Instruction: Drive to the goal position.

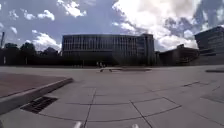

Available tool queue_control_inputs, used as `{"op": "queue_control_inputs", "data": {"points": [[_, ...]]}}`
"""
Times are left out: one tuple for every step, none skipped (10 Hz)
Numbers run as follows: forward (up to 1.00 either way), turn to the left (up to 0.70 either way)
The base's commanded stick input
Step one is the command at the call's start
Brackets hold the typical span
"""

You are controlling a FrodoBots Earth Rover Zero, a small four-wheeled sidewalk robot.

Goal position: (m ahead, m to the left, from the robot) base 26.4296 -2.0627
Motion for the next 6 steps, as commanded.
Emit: {"op": "queue_control_inputs", "data": {"points": [[0.05, 0.0], [0.06, 0.0], [0.05, 0.0], [0.06, 0.0], [0.06, 0.0], [0.06, 0.0]]}}
